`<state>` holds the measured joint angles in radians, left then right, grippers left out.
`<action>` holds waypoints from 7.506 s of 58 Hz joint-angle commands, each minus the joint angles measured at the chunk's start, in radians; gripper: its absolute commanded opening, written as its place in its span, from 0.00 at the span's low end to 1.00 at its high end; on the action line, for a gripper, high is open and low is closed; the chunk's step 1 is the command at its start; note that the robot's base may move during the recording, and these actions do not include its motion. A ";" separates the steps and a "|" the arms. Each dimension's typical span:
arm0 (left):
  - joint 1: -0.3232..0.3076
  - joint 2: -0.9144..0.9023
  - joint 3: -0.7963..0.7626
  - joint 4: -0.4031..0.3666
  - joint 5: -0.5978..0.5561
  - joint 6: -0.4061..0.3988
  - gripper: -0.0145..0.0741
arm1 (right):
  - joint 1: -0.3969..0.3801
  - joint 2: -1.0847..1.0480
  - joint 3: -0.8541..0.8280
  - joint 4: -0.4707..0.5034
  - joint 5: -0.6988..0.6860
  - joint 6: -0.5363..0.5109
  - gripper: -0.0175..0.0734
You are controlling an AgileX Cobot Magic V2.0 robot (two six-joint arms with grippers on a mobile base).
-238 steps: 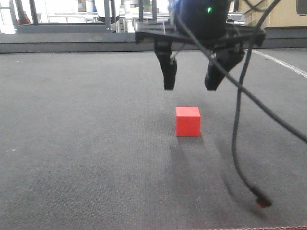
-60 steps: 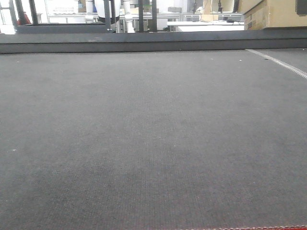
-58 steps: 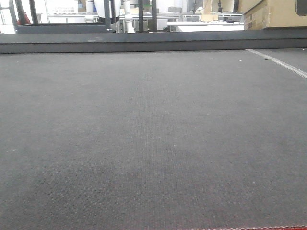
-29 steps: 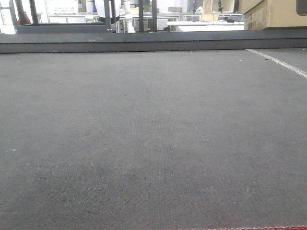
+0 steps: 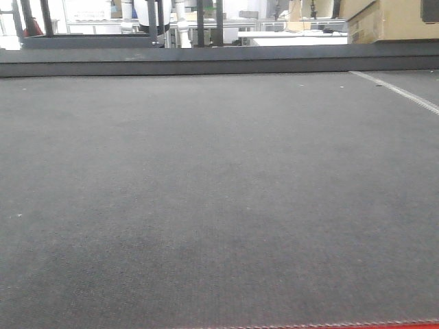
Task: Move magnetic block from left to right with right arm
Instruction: 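Raise the held cube with the right gripper away from the table, then drive the base away from the table carrying the cube in the right gripper, then turn the base toward the second grey table near the cardboard boxes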
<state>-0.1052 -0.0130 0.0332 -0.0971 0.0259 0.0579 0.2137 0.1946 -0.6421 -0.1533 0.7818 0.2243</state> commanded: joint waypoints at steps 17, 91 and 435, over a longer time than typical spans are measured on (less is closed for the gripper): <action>0.002 -0.014 0.008 -0.005 -0.083 -0.006 0.02 | 0.001 0.014 -0.027 -0.014 -0.082 -0.009 0.39; 0.002 -0.014 0.008 -0.005 -0.083 -0.006 0.02 | 0.001 0.014 -0.027 -0.014 -0.082 -0.009 0.39; 0.000 -0.007 0.008 -0.005 -0.083 -0.006 0.02 | 0.000 0.014 -0.027 -0.014 -0.082 -0.009 0.39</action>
<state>-0.1052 -0.0130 0.0332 -0.0971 0.0276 0.0579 0.2153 0.1946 -0.6421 -0.1533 0.7858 0.2221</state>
